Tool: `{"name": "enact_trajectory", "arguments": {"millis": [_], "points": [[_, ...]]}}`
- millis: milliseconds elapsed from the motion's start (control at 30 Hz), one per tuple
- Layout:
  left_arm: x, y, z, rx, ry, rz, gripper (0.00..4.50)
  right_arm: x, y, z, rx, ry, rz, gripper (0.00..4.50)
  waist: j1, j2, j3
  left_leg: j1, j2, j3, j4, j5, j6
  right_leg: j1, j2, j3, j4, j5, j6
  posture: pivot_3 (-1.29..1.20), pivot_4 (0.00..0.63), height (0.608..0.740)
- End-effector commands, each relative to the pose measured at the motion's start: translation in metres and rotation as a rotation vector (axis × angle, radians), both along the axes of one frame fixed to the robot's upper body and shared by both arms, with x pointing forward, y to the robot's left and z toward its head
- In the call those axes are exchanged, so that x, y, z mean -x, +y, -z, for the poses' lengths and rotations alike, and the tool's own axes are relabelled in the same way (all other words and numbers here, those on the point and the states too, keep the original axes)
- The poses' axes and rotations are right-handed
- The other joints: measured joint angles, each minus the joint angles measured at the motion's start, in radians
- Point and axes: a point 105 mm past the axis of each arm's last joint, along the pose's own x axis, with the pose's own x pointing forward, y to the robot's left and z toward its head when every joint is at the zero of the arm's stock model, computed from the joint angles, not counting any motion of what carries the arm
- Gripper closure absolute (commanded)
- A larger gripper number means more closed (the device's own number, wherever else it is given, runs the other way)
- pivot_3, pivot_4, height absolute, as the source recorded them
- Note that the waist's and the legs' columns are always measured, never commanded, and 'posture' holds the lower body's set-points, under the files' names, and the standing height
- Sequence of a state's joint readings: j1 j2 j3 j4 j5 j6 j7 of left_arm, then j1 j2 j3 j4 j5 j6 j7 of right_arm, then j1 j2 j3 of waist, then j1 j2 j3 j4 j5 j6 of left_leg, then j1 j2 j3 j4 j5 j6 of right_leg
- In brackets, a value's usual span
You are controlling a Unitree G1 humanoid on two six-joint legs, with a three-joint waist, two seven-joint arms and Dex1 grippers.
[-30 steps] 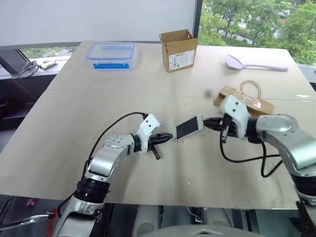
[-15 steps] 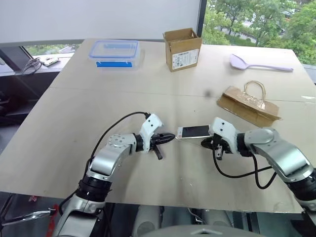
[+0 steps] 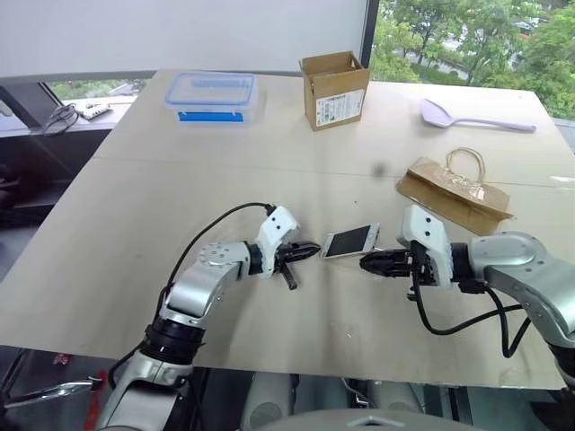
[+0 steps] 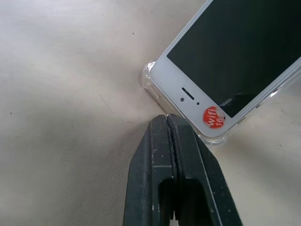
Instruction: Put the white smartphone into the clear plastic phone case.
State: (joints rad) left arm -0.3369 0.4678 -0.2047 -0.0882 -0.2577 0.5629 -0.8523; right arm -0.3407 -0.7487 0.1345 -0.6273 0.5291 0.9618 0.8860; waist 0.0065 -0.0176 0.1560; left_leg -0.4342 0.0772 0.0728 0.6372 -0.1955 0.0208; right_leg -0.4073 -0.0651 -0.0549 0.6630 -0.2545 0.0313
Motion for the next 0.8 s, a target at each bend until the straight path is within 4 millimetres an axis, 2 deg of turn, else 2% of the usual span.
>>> {"name": "enact_trajectory", "arguments": {"millis": [33, 200, 367, 467, 600, 700, 800], "points": [[-0.002, 0.002, -0.003, -0.007, -0.015, -0.008, 4.5, 0.005, -0.006, -0.007, 0.019, -0.033, -0.008, 4.37, 0.003, 0.0, 0.0, 0.0, 0.0, 0.0, 0.0, 0.0, 0.0, 0.0, 0.0, 0.0, 0.0, 0.0, 0.0, 0.0, 0.15, 0.74], [-0.002, 0.002, -0.003, -0.006, -0.017, -0.009, 4.5, 0.022, -0.014, 0.009, 0.08, 0.03, -0.046, 4.37, 0.007, 0.0, 0.0, 0.0, 0.0, 0.001, 0.0, 0.0, 0.0, 0.0, 0.0, 0.0, 0.0, 0.0, 0.0, 0.0, 0.15, 0.74], [-0.002, 0.001, -0.003, -0.006, -0.017, -0.008, 4.5, 0.035, -0.015, 0.003, 0.037, 0.053, -0.061, 4.37, 0.007, 0.0, 0.0, 0.0, 0.0, 0.0, 0.0, 0.0, 0.0, 0.0, 0.0, 0.0, 0.0, 0.0, 0.0, 0.0, 0.15, 0.74], [-0.002, 0.001, -0.002, -0.006, -0.016, -0.005, 4.5, 0.029, -0.027, 0.003, 0.054, 0.029, 0.03, 4.37, 0.008, -0.001, 0.0, 0.0, 0.0, -0.001, 0.0, 0.0, 0.0, 0.0, 0.0, 0.0, 0.0, -0.001, 0.001, 0.0, 0.15, 0.74], [-0.001, 0.0, -0.002, -0.008, -0.016, 0.002, 4.5, 0.02, -0.05, 0.023, 0.218, 0.001, 0.131, 4.37, 0.008, -0.001, 0.0, 0.0, 0.0, 0.0, 0.0, 0.0, 0.0, 0.0, 0.0, 0.0, 0.0, -0.001, 0.001, 0.0, 0.15, 0.74], [0.002, -0.002, -0.001, -0.011, -0.015, 0.015, 4.5, 0.019, -0.052, 0.037, 0.293, 0.007, 0.123, 4.37, 0.006, -0.001, 0.0, 0.001, 0.0, 0.0, 0.0, 0.0, 0.0, 0.0, 0.0, 0.0, 0.0, -0.001, 0.002, 0.0, 0.15, 0.74], [0.003, -0.002, -0.001, -0.014, -0.012, 0.02, 4.5, 0.007, -0.053, 0.05, 0.349, -0.019, 0.14, 4.37, 0.006, -0.001, 0.0, 0.0, 0.0, 0.0, 0.0, 0.0, 0.0, 0.0, 0.0, 0.0, 0.0, -0.002, 0.003, 0.0, 0.15, 0.74]]}}
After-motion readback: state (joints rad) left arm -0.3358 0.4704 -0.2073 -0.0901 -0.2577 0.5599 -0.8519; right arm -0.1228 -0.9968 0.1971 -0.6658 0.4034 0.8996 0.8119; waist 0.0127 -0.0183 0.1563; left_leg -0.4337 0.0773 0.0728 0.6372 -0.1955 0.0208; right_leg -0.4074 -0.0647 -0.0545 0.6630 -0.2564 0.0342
